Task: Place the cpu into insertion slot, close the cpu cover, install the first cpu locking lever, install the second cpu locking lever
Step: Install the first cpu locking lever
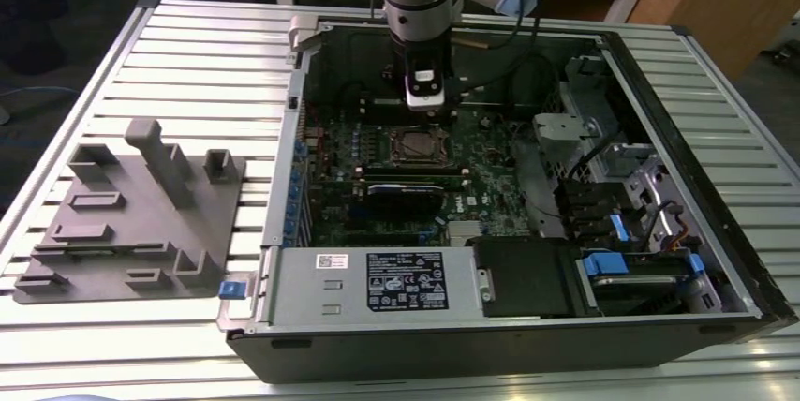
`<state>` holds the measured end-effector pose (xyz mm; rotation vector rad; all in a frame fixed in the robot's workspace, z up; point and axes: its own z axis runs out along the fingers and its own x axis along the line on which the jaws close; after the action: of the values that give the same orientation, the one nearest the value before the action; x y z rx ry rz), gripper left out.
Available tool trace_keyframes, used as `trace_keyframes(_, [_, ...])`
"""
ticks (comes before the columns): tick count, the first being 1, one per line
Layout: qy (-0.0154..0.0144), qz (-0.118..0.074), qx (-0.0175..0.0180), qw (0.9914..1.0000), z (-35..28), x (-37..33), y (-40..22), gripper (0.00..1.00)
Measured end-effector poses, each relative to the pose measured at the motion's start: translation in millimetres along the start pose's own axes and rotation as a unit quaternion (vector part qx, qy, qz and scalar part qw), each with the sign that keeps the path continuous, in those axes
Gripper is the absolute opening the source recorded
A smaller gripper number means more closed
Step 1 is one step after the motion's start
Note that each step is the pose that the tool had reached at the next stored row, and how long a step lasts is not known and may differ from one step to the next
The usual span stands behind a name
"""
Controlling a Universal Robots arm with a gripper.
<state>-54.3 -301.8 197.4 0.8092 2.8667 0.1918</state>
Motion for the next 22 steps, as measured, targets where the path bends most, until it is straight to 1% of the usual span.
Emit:
trace_keyframes(3, [-0.0008,0.0,0.0012,1.0,0.7,-1.0,0.5,0.11])
trace_keyframes(8, [-0.0009,0.0,0.0014,1.0,0.8,-0.6,1.8,0.11])
trace_keyframes(22, [-0.001,0.0,0.0016,1.0,1.5,-2.1,4.8,0.11])
